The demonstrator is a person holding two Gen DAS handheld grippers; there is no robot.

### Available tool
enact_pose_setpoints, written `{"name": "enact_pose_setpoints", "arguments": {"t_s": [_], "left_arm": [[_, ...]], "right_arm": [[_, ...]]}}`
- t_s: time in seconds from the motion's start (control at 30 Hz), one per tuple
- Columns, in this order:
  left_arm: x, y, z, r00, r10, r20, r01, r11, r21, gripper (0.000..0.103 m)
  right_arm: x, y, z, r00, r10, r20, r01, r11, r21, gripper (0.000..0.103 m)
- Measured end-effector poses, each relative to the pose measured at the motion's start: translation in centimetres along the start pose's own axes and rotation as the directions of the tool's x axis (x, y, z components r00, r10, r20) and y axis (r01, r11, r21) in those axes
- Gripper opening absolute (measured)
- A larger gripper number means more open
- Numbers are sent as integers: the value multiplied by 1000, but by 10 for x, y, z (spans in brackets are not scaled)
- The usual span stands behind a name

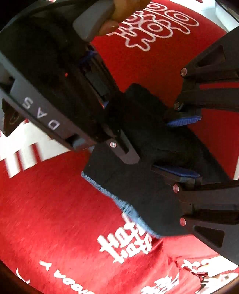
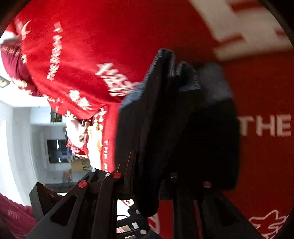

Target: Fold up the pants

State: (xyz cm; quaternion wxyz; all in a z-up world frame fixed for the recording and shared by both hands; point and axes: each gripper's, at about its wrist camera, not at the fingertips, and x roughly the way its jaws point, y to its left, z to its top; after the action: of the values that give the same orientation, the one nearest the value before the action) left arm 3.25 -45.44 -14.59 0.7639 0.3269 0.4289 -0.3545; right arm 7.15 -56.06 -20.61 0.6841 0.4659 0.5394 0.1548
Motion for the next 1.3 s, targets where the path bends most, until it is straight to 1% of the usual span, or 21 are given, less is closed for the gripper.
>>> {"name": "enact_pose_setpoints", "arguments": {"t_s": [0.03,0.07,0.13,0.23,0.3,0.33,0.37,0.47,0.57,0.63,0.7,0.73,0.8,0.83,0.87,0.97,1.03,1.1,1.17,1.27,1.3], "left_arm": [[6,-4,-4,1000,4,-17,-4,1000,4,39],[10,-8,-3,1000,7,-28,-7,1000,9,43],[10,-3,-7,999,-1,-45,1,1000,-3,45],[3,-3,-13,998,-22,-59,22,1000,0,47],[-7,0,-15,998,-26,-64,24,999,-25,67],[-14,7,-16,998,-22,-62,18,998,-58,84],[-21,18,-18,998,-31,-54,25,995,-96,86],[-28,47,-25,996,-42,-81,26,983,-181,86],[-14,82,-37,986,-59,-156,12,959,-284,86],[-4,102,-45,977,-45,-208,-28,942,-335,86],[1,118,-54,967,-55,-247,-50,916,-398,86],[6,129,-59,961,-71,-267,-55,898,-437,86],[11,140,-67,953,-97,-287,-56,875,-480,86],[13,146,-70,950,-103,-296,-61,867,-495,86],[15,149,-73,947,-114,-301,-58,860,-507,86],[16,154,-80,943,-134,-305,-48,851,-523,86],[19,155,-82,941,-143,-308,-42,851,-524,86],[22,156,-85,937,-156,-312,-33,850,-525,86],[23,160,-84,935,-161,-315,-32,849,-527,86],[19,167,-88,935,-161,-316,-32,848,-528,86],[15,168,-90,935,-166,-314,-28,847,-531,86]], "right_arm": [[2,-10,-2,1000,-1,-3,1,1000,6,19],[0,-18,-4,1000,0,-4,0,1000,7,20],[5,-28,-8,1000,6,-1,-6,1000,19,21],[14,-24,-14,1000,-2,3,2,1000,13,22],[10,-17,-15,999,-45,0,45,999,-9,22],[0,-18,-15,997,-76,0,76,997,-26,23],[-1,-11,-16,993,-114,-2,114,992,-50,24],[-2,0,-18,978,-208,6,208,974,-90,24],[-7,3,-24,961,-275,16,275,958,-83,25],[-9,4,-28,947,-321,28,322,943,-88,25],[-9,9,-34,924,-381,42,383,920,-85,25],[-9,12,-37,911,-410,51,413,907,-84,26],[-8,20,-44,885,-461,61,465,881,-82,28],[-11,21,-47,872,-486,60,490,869,-75,30],[-15,18,-49,863,-501,61,505,861,-68,30],[-28,37,-59,824,-553,125,563,824,-59,30],[-33,56,-65,817,-546,183,566,821,-78,30],[-30,71,-68,822,-532,203,558,823,-103,32],[-11,79,-67,821,-541,183,567,812,-138,44],[15,69,-67,818,-562,125,575,808,-128,46],[19,64,-69,807,-578,119,590,799,-117,47]]}}
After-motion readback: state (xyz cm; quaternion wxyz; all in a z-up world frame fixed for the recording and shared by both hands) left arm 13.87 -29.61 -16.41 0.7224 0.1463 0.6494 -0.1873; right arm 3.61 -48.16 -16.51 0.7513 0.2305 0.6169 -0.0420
